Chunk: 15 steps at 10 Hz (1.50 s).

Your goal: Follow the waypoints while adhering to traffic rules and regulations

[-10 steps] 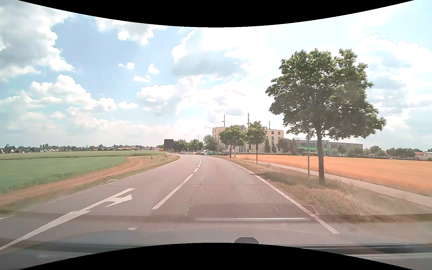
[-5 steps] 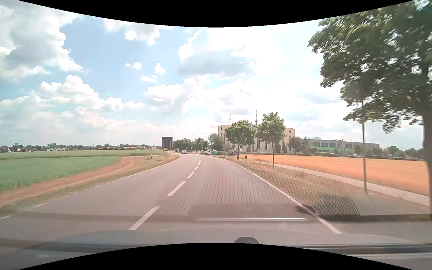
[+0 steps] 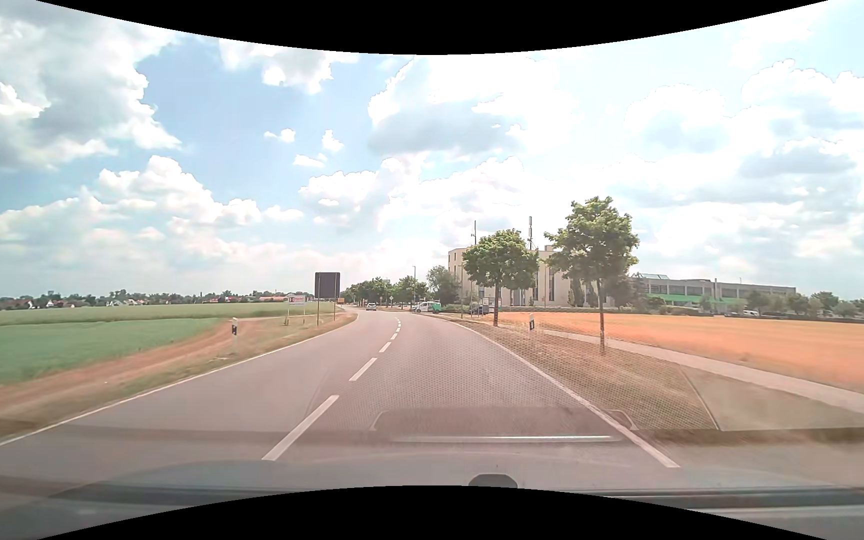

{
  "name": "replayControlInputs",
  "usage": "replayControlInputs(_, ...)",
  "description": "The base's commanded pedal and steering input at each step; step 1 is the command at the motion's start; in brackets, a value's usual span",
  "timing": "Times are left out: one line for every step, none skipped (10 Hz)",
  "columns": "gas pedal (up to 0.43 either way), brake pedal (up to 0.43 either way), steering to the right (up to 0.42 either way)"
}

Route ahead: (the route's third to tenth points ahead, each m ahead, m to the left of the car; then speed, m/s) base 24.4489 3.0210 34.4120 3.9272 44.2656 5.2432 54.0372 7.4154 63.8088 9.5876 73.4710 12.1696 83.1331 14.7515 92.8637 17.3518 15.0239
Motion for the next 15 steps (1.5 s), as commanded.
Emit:
replayControlInputs(0.098, 0.0, -0.02)
replayControlInputs(0.098, 0.0, -0.02)
replayControlInputs(0.098, 0.0, -0.02)
replayControlInputs(0.098, 0.0, -0.02)
replayControlInputs(0.098, 0.0, -0.02)
replayControlInputs(0.098, 0.0, -0.02)
replayControlInputs(0.098, 0.0, -0.02)
replayControlInputs(0.098, 0.0, -0.02)
replayControlInputs(0.098, 0.0, -0.02)
replayControlInputs(0.11, 0.0, -0.02)
replayControlInputs(0.157, 0.0, -0.021)
replayControlInputs(0.177, 0.0, -0.023)
replayControlInputs(0.177, 0.0, -0.023)
replayControlInputs(0.177, 0.0, -0.023)
replayControlInputs(0.177, 0.0, -0.024)
